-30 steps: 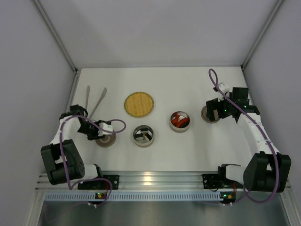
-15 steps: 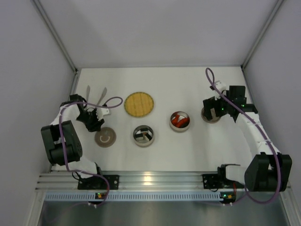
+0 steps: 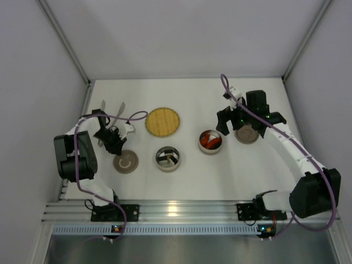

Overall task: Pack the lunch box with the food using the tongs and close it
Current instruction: Adjust the box lid at the center of the board.

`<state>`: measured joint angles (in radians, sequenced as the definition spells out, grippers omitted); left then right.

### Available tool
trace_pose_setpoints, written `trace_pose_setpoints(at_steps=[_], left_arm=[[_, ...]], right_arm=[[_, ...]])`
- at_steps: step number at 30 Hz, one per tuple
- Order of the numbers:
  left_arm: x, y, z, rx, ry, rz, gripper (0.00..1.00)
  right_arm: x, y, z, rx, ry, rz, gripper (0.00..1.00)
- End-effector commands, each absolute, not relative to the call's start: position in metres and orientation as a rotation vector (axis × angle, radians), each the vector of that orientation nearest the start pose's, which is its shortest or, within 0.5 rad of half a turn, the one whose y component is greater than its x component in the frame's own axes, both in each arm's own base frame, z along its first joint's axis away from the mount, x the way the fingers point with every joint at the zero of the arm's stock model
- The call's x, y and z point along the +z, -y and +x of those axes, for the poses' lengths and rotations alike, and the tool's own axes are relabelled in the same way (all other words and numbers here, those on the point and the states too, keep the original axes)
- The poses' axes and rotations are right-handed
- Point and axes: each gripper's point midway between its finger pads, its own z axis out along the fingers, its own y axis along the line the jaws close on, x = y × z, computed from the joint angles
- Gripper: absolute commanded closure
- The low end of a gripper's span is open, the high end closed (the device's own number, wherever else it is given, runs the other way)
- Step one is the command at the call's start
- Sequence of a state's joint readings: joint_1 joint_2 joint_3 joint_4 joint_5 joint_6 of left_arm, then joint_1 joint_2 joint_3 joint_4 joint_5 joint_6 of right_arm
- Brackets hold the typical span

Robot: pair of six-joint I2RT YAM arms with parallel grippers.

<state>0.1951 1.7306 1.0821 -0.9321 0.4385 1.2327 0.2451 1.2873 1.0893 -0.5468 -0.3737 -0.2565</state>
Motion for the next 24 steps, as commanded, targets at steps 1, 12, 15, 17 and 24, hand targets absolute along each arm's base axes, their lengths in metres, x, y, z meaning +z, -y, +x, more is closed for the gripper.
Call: trace_pose_setpoints(at_steps=[1,12,15,17,24], left_arm=[[0.012,-0.006,0.289,-0.496,-2.488,1.346,0.82],[0.037,0.017,0.316,-0.537,-2.369,1.185,1.0],[0.047,0.023,0.32,-0.544,-2.322,1.156,1.0],[0.053,0.028,0.319,-0.556,-2.29,1.143,1.0],[0.066,0.034,0.322,-0.552,-2.228,1.132,1.0]], right_arm=[[0.219,-0.193,0.347,0.615,-2.021,-0.698,0.03],[0.185,-0.348,0.343,0.906,-2.118,-0.704,0.14],[0.18,-0.375,0.339,1.048,-2.122,-0.679,0.14],[0.176,-0.391,0.337,1.099,-2.128,-0.688,0.15],[0.163,-0.418,0.334,1.19,-2.134,-0.726,0.19]])
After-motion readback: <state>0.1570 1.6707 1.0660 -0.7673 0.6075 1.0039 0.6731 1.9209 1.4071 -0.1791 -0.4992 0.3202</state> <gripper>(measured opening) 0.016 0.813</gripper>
